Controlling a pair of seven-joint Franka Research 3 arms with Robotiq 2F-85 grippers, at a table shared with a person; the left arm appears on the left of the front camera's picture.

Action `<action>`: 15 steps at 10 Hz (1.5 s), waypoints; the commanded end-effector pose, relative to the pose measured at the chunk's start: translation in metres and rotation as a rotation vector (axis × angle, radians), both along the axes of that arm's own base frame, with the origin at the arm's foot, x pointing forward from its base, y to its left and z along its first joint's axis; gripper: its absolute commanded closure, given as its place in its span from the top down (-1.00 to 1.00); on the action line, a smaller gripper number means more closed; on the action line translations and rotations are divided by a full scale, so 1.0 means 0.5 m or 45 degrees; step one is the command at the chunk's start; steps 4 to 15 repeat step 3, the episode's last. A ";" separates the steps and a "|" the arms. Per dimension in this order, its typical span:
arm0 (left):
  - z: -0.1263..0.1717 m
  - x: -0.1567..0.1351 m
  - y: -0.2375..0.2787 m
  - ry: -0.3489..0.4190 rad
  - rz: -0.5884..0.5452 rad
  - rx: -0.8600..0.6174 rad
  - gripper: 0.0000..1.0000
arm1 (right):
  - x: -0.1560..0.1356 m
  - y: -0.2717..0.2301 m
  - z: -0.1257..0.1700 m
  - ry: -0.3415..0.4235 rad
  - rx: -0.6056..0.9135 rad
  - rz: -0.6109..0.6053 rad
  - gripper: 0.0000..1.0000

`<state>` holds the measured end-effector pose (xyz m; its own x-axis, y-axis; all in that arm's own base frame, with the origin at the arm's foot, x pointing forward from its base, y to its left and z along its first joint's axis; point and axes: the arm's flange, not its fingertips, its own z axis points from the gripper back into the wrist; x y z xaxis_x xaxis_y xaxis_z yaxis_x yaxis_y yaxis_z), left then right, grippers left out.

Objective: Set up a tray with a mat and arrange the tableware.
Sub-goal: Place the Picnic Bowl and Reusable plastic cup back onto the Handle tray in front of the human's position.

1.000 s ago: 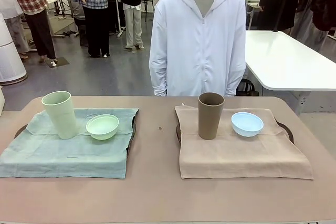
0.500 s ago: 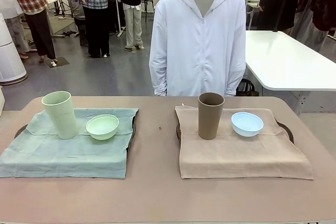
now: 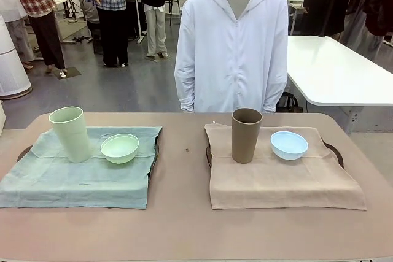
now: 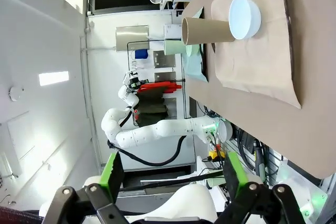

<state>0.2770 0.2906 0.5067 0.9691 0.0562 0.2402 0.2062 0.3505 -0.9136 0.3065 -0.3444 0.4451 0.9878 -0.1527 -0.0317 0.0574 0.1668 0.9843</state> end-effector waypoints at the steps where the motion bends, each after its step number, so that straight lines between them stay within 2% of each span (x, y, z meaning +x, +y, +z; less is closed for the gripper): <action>1: -0.001 -0.005 -0.003 -0.032 0.001 -0.024 1.00 | -0.002 -0.001 -0.005 0.008 0.001 -0.004 1.00; 15: -0.001 -0.005 -0.003 -0.032 0.001 -0.024 1.00 | -0.002 -0.001 -0.005 0.008 0.001 -0.004 1.00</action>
